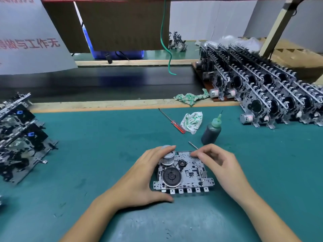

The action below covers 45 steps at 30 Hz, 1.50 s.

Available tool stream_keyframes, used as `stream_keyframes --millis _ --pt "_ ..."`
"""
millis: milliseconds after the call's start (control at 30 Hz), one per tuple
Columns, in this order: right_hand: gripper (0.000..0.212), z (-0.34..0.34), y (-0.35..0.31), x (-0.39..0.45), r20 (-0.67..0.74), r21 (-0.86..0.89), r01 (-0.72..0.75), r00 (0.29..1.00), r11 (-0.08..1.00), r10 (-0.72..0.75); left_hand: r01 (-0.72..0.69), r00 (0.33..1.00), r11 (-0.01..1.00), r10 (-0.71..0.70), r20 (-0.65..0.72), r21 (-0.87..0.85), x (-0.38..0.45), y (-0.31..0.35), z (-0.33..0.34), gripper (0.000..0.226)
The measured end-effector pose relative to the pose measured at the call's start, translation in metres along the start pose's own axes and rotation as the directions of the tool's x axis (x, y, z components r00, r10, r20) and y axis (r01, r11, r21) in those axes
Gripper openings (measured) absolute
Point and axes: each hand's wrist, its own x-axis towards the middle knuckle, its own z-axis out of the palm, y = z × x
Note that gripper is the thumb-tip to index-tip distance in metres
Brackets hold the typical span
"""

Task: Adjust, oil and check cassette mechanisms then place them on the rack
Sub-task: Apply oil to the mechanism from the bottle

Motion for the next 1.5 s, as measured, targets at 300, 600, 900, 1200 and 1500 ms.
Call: stream_keyframes --millis 300,600,900,1200,1500 --pt "0.021 -0.016 0.007 0.007 -0.485 -0.191 0.117 0.852 0.975 -0.197 0.017 0.998 0.999 -0.015 -0.064 0.027 0.001 0.005 0.002 0.102" --pt "0.05 -0.019 0.018 0.035 -0.384 -0.216 -0.138 0.922 0.967 0.046 0.033 0.994 0.992 -0.02 -0.105 0.119 0.002 0.004 0.006 0.102" --pt "0.014 -0.011 -0.001 0.039 -0.341 -0.109 -0.059 0.94 0.992 0.018 0.07 0.992 0.993 -0.06 -0.112 0.093 0.002 0.003 0.003 0.099" --pt "0.01 0.03 -0.053 -0.013 -0.3 0.631 0.134 0.951 0.764 0.081 0.064 0.994 0.994 -0.056 -0.09 0.088 0.004 0.001 0.005 0.115" --pt "0.03 0.075 -0.029 -0.011 -0.418 0.379 0.053 0.901 0.924 0.12 0.032 0.995 0.999 -0.028 -0.1 0.042 0.004 -0.003 0.007 0.111"
